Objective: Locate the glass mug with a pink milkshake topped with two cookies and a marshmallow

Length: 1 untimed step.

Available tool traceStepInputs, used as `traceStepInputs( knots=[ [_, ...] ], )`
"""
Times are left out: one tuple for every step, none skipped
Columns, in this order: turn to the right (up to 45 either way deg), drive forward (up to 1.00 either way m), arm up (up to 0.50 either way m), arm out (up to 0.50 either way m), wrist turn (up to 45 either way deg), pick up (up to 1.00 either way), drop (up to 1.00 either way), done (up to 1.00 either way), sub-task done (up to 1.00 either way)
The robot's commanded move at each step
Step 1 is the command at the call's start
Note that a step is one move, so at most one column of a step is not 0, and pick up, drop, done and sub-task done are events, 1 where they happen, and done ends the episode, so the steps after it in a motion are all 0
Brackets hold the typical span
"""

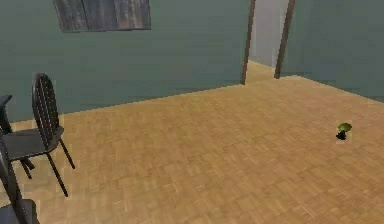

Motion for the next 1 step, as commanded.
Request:
traceStepInputs(
  knots=[
    [0.0,0.20,0.00,0.00,0.0,0.00,0.00,0.00,0.00]
  ],
)
